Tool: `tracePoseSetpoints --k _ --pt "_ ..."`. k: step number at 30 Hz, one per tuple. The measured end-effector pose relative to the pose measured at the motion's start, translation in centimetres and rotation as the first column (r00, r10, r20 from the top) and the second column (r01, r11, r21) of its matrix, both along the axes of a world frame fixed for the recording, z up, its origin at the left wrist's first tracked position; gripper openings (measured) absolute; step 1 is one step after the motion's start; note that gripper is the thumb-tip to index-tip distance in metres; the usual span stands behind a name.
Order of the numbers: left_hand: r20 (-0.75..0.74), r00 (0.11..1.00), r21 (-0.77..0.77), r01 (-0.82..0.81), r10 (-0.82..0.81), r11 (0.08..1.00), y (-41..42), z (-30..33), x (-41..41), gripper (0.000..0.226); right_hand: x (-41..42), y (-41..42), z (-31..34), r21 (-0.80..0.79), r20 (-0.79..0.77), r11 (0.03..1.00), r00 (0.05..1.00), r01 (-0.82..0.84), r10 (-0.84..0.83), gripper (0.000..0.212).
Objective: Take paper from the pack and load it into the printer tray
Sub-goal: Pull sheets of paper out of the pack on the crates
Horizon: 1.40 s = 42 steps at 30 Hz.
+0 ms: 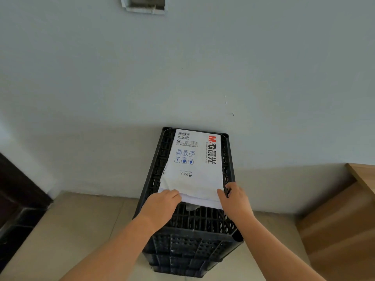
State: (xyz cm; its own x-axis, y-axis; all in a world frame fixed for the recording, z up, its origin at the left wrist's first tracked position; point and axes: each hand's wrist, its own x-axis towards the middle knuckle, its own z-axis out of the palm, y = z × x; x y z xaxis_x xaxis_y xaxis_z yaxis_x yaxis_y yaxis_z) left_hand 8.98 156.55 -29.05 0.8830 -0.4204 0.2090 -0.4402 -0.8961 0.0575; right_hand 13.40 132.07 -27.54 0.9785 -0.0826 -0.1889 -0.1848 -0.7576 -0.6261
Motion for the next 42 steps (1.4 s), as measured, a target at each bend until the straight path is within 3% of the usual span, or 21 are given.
tracePoseSetpoints --k 2,4,6,8,11,14,16,18,21,22,24,26,31,37,42 --pt "0.011 1.000 0.006 0.009 -0.009 1.000 0.2 0.5 -0.6 0.027 -0.8 0.1 -0.2 0.061 -0.120 0.995 0.990 0.080 -0.073 0.049" --pt "0.025 0.999 0.021 0.036 -0.036 0.999 0.4 0.8 -1.0 0.025 -1.5 0.5 0.0 0.259 -0.253 0.942 0.956 0.213 -0.147 0.049" --pt "0.022 0.998 0.009 0.055 -0.055 0.998 0.5 1.0 -1.5 0.022 -2.3 0.8 0.6 0.509 -0.400 0.781 0.903 0.363 -0.159 0.041" --pt "0.021 0.998 -0.035 0.060 -0.059 0.998 0.7 1.2 -2.2 0.018 -3.2 1.2 1.2 0.656 -0.485 0.600 0.865 0.458 -0.130 0.035" --pt "-0.005 1.000 -0.190 0.030 -0.031 0.981 1.0 2.1 -3.5 0.003 -4.4 1.7 1.9 0.713 -0.516 0.478 0.845 0.514 -0.139 0.030" --pt "-0.142 0.986 -0.410 -0.136 0.084 0.902 1.9 2.8 -4.8 0.028 -5.4 2.2 2.5 0.702 -0.525 0.461 0.832 0.543 -0.179 0.030" --pt "-0.261 0.947 -0.565 -0.309 0.190 0.765 2.5 3.3 -5.4 0.040 -6.1 2.4 2.8 0.708 -0.526 0.443 0.829 0.550 -0.189 0.031" --pt "-0.483 0.849 -0.689 -0.521 0.216 0.504 3.0 4.1 -5.7 0.041 -6.8 2.5 3.2 0.716 -0.525 0.424 0.828 0.555 -0.198 0.030" --pt "-0.781 0.618 -0.622 -0.782 -0.097 0.029 3.6 5.0 -5.9 0.035 -8.2 2.4 3.5 0.710 -0.547 0.404 0.813 0.577 -0.199 0.022" --pt "-0.794 0.573 -0.572 -0.817 -0.200 -0.070 4.0 5.1 -6.0 0.033 -8.7 2.2 3.4 0.709 -0.557 0.393 0.806 0.586 -0.198 0.021" --pt "-0.775 0.536 -0.507 -0.844 -0.336 -0.177 4.6 5.0 -6.2 0.033 -9.7 1.7 3.4 0.707 -0.568 0.380 0.799 0.596 -0.197 0.022" --pt "-0.756 0.526 -0.508 -0.847 -0.389 -0.157 5.0 4.7 -6.3 0.035 -10.6 1.2 3.4 0.709 -0.571 0.388 0.802 0.589 -0.174 0.026" --pt "-0.809 0.459 -0.495 -0.869 -0.367 0.007 4.4 4.1 -6.3 0.043 -12.2 0.5 3.4 0.704 -0.574 0.468 0.816 0.535 -0.069 0.036" --pt "-0.845 0.433 -0.457 -0.889 -0.313 0.004 3.5 4.1 -7.0 0.043 -12.2 0.7 3.6 0.739 -0.539 0.436 0.839 0.514 -0.075 0.034" --pt "-0.847 0.443 -0.471 -0.882 -0.294 0.028 3.8 5.0 -8.9 0.038 -13.0 1.0 3.8 0.695 -0.541 0.496 0.833 0.521 -0.116 0.032"
